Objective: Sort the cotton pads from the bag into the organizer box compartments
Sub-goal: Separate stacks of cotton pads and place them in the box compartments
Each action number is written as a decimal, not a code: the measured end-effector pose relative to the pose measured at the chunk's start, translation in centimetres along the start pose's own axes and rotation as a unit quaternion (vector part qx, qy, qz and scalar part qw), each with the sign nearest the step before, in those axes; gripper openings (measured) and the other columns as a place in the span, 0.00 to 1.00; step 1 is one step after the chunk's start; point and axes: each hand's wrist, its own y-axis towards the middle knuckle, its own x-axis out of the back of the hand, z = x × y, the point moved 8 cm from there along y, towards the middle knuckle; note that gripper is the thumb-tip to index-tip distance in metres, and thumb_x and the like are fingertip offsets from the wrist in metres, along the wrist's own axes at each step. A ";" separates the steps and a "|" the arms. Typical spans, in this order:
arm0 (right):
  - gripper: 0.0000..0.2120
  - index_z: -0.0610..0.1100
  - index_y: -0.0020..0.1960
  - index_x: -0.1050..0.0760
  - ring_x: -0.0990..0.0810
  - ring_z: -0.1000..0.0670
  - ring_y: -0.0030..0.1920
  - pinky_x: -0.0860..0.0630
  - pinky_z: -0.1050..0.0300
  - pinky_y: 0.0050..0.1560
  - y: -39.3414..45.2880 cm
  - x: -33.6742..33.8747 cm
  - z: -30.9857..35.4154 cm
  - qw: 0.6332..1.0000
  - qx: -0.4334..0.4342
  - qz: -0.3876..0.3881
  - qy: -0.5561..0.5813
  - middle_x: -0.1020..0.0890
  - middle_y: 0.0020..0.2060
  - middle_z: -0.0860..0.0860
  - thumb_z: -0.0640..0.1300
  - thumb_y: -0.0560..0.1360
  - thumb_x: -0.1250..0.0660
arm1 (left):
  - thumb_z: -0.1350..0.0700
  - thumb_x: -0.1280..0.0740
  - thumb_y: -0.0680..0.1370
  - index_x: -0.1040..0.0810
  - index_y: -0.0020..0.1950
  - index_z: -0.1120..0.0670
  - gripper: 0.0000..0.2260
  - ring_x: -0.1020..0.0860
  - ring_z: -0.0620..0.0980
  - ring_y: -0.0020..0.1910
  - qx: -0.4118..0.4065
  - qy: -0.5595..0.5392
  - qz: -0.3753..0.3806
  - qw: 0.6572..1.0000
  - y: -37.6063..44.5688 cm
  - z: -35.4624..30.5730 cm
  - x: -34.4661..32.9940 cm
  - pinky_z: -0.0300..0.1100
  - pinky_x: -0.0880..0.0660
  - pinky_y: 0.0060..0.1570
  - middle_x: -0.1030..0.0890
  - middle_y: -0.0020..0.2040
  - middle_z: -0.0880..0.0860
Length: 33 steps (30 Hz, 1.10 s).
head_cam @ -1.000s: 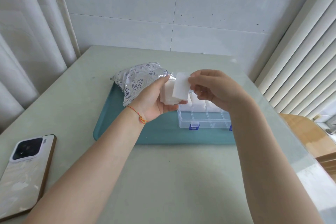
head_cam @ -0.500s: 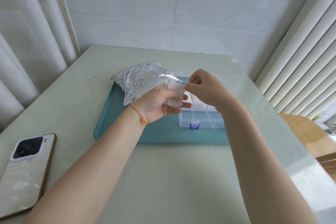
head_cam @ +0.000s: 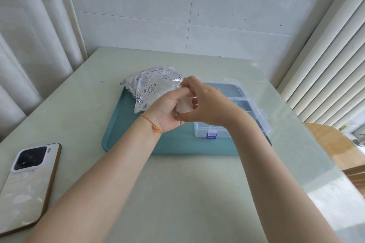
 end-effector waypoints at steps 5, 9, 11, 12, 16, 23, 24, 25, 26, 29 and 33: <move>0.41 0.53 0.66 0.34 0.28 0.53 0.59 0.36 0.50 0.66 0.2 0.3 -0.1 1.000 0.008 -0.018 -0.008 0.26 0.58 0.58 0.62 0.60 0.20 | 0.57 0.25 0.65 0.22 0.47 0.51 0.13 0.29 0.44 0.37 0.004 -0.049 -0.035 0.998 0.8 0.4 1.2 0.35 0.28 0.36 0.27 0.41 0.48; 0.49 0.57 0.74 0.41 0.31 0.53 0.62 0.35 0.47 0.68 0.1 -0.1 0.2 1.000 0.017 0.006 -0.001 0.28 0.61 0.55 0.55 0.60 0.19 | 0.62 0.30 0.69 0.21 0.43 0.53 0.06 0.22 0.46 0.40 -0.028 -0.016 0.002 0.999 0.1 -0.2 -0.1 0.38 0.26 0.42 0.21 0.40 0.51; 0.47 0.57 0.74 0.40 0.30 0.52 0.59 0.34 0.46 0.68 0.0 0.1 0.5 1.000 0.020 -0.007 0.007 0.27 0.56 0.56 0.53 0.62 0.20 | 0.60 0.33 0.71 0.21 0.43 0.53 0.04 0.19 0.46 0.40 -0.027 -0.033 0.009 0.999 -0.2 -0.4 -0.4 0.38 0.22 0.39 0.19 0.40 0.50; 0.46 0.57 0.74 0.39 0.29 0.52 0.58 0.33 0.46 0.68 0.0 0.3 0.7 1.000 0.023 -0.013 0.010 0.28 0.53 0.58 0.52 0.62 0.20 | 0.60 0.34 0.72 0.22 0.45 0.53 0.04 0.19 0.45 0.40 -0.021 -0.043 0.011 0.999 -0.3 -0.3 -0.5 0.38 0.22 0.38 0.19 0.41 0.50; 0.48 0.57 0.74 0.40 0.29 0.51 0.58 0.31 0.44 0.65 -0.1 -0.1 0.8 0.999 0.033 0.002 0.023 0.29 0.56 0.60 0.53 0.60 0.19 | 0.55 0.32 0.77 0.28 0.59 0.51 0.12 0.21 0.47 0.45 -0.007 -0.049 0.024 0.998 0.0 -0.2 -0.4 0.38 0.23 0.41 0.22 0.48 0.50; 0.50 0.61 0.74 0.44 0.25 0.49 0.57 0.29 0.44 0.65 0.2 -0.2 0.0 0.998 0.005 0.008 0.062 0.26 0.58 0.52 0.56 0.59 0.20 | 0.48 0.33 0.78 0.24 0.52 0.50 0.07 0.26 0.44 0.42 0.022 -0.034 0.009 0.999 0.1 0.5 -0.5 0.37 0.26 0.39 0.27 0.44 0.47; 0.51 0.62 0.74 0.45 0.24 0.48 0.57 0.29 0.43 0.65 0.2 -0.3 0.0 0.997 0.010 0.011 0.076 0.26 0.59 0.52 0.56 0.58 0.20 | 0.45 0.37 0.80 0.25 0.55 0.50 0.10 0.24 0.45 0.43 0.016 -0.034 0.019 0.999 0.0 0.3 -0.9 0.37 0.24 0.38 0.26 0.47 0.48; 0.51 0.63 0.74 0.45 0.24 0.48 0.57 0.28 0.43 0.65 0.3 -0.3 -0.1 0.997 0.012 0.010 0.080 0.26 0.58 0.51 0.55 0.59 0.20 | 0.42 0.41 0.81 0.26 0.55 0.49 0.13 0.22 0.45 0.43 0.015 -0.034 0.019 0.999 0.0 0.3 -0.9 0.37 0.24 0.38 0.24 0.49 0.47; 0.51 0.63 0.74 0.46 0.23 0.48 0.55 0.28 0.44 0.65 0.3 -0.3 -0.2 0.997 0.011 0.008 0.080 0.25 0.57 0.50 0.54 0.60 0.20 | 0.38 0.45 0.81 0.25 0.55 0.48 0.17 0.22 0.44 0.44 0.022 -0.035 0.017 0.999 0.0 0.4 -0.8 0.38 0.25 0.40 0.23 0.50 0.46; 0.49 0.60 0.75 0.46 0.22 0.48 0.53 0.27 0.50 0.62 0.2 0.0 -0.5 0.996 0.000 0.006 0.084 0.25 0.57 0.52 0.56 0.63 0.21 | 0.29 0.53 0.77 0.24 0.57 0.44 0.27 0.26 0.44 0.40 0.060 -0.035 0.010 0.998 0.2 1.2 0.0 0.37 0.29 0.38 0.26 0.48 0.48; 0.32 0.51 0.71 0.34 0.25 0.56 0.59 0.29 0.62 0.60 0.3 0.6 -0.9 0.992 -0.011 -0.012 0.125 0.23 0.58 0.53 0.57 0.71 0.27 | 0.31 0.52 0.79 0.28 0.65 0.44 0.26 0.28 0.44 0.27 0.045 -0.027 -0.013 0.999 0.6 1.2 0.9 0.35 0.30 0.26 0.22 0.42 0.45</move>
